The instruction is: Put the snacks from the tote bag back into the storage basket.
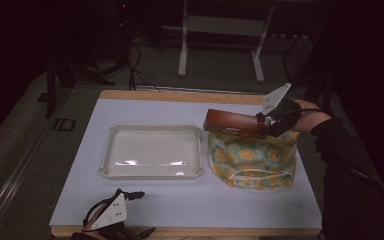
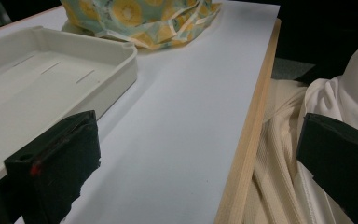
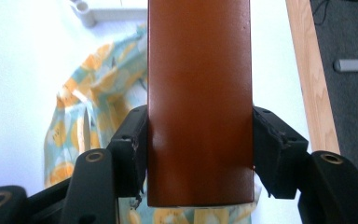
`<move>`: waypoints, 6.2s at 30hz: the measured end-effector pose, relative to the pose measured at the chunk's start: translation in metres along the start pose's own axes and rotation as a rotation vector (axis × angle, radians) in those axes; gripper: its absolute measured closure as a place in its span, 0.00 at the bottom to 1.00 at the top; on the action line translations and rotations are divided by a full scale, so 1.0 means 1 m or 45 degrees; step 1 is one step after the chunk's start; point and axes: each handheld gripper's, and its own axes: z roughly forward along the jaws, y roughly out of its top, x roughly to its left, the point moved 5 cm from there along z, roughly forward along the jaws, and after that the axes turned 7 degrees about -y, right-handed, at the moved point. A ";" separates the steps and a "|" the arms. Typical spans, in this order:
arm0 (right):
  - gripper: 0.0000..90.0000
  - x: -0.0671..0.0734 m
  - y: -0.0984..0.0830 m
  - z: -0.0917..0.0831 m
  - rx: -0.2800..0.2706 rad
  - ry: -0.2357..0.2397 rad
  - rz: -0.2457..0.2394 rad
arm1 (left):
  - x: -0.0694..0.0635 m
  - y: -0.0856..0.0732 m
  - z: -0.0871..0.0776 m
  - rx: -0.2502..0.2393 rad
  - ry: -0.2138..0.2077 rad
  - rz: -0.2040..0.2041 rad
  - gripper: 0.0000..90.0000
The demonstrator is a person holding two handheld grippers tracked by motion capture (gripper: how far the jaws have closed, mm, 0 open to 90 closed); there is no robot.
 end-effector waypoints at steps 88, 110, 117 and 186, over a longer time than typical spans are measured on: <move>0.48 0.065 0.129 0.181 -0.002 0.205 -0.145 | -0.003 0.001 -0.002 -0.014 -0.023 0.019 0.00; 0.47 0.073 0.126 0.190 0.037 0.210 -0.134 | -0.003 0.000 -0.002 -0.010 -0.021 0.020 0.00; 0.45 0.075 0.127 0.190 0.049 0.230 -0.149 | -0.003 0.000 -0.002 -0.008 -0.024 0.017 0.00; 0.12 0.031 0.018 0.063 -0.364 -0.430 0.705 | -0.001 0.000 -0.001 -0.004 -0.018 0.001 0.00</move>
